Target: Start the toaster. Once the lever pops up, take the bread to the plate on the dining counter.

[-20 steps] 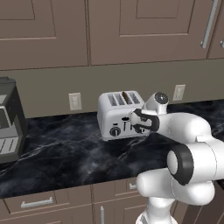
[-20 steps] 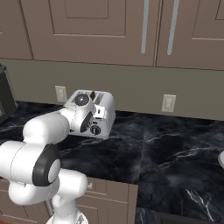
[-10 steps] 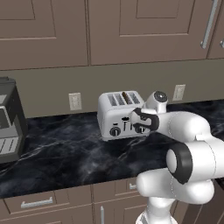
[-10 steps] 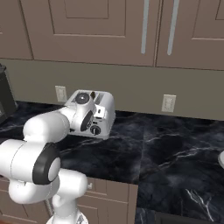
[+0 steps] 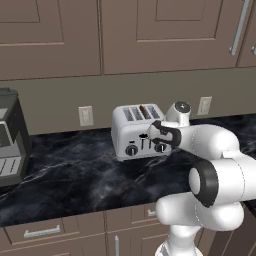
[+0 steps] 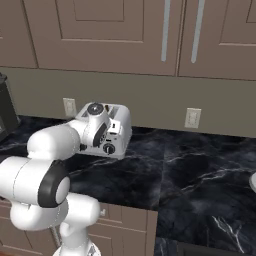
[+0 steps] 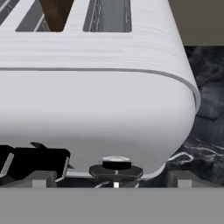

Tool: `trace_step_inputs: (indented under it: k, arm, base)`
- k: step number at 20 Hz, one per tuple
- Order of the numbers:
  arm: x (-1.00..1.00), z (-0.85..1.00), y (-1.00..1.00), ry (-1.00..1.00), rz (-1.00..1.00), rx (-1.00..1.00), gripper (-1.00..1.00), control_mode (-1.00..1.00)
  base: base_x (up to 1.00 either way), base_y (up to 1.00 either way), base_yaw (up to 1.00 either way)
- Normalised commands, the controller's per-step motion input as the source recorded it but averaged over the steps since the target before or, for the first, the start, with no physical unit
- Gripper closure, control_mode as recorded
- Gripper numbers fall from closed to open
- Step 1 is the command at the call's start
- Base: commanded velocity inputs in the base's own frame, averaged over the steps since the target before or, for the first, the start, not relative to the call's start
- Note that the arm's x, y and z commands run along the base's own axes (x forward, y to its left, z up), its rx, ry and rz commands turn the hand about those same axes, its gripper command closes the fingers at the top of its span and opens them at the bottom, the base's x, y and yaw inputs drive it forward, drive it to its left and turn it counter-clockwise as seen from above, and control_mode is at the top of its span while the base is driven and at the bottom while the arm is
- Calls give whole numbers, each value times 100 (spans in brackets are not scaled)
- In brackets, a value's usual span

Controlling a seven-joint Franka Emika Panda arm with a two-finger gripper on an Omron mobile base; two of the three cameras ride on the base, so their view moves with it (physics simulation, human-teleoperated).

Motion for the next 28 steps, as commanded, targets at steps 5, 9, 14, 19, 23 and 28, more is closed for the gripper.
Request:
trace_step_inputs:
  k: [5,9,14,19,23,28]
  arm:
    - [0,-1,0,1,0,0,-100,-100]
    - [0,-6,0,0,0,0,-100,-100]
    - [0,-19,0,-1,0,0,-100,-100]
    - [0,-14,0,-1,0,0,-100,-100]
    - [0,-3,0,0,0,0,-100,-100]
    - [0,-2,0,0,-1,0,-100,-100]
  base:
    - [0,0,0]
    - [0,0,0]
    - [0,0,0]
    - [0,0,0]
    - [0,0,0]
    - [0,0,0]
